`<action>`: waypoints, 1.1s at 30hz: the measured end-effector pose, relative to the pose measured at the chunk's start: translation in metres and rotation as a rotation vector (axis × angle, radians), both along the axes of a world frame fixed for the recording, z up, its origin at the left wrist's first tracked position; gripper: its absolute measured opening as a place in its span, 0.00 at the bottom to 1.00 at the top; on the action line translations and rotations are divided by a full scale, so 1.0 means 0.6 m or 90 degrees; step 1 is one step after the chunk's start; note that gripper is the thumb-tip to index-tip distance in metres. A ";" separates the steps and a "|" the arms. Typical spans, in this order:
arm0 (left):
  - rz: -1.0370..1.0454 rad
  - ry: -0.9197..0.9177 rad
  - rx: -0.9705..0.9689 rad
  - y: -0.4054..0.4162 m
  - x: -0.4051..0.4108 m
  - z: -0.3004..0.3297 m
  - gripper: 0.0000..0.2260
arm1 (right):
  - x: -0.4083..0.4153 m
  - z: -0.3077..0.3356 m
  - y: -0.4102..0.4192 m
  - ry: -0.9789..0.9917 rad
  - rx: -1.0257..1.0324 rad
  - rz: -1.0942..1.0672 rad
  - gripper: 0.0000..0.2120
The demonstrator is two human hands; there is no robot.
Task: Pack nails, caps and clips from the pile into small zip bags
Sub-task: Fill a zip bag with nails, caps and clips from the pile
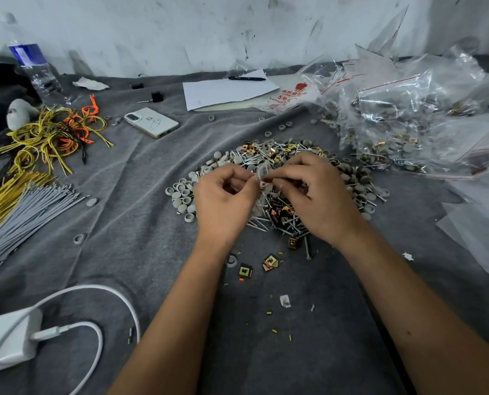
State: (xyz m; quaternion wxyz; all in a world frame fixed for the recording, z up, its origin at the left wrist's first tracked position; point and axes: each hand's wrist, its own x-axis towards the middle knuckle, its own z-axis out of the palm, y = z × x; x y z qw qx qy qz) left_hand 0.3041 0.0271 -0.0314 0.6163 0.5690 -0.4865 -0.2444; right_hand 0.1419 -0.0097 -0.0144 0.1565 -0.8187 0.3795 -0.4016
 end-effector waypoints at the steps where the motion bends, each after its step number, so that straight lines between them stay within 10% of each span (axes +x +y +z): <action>1: 0.013 0.009 0.000 -0.002 0.001 0.000 0.04 | -0.004 0.002 -0.002 -0.030 -0.001 -0.013 0.09; 15: 0.055 0.011 0.013 -0.007 0.005 -0.005 0.09 | -0.018 -0.019 -0.016 0.233 0.003 -0.101 0.13; 26: -0.002 -0.058 0.048 -0.004 -0.002 -0.010 0.08 | -0.012 0.007 -0.003 -0.041 -0.083 -0.006 0.04; 33: 0.004 -0.063 0.050 0.001 -0.007 -0.002 0.06 | -0.005 -0.006 -0.005 0.066 -0.086 0.044 0.07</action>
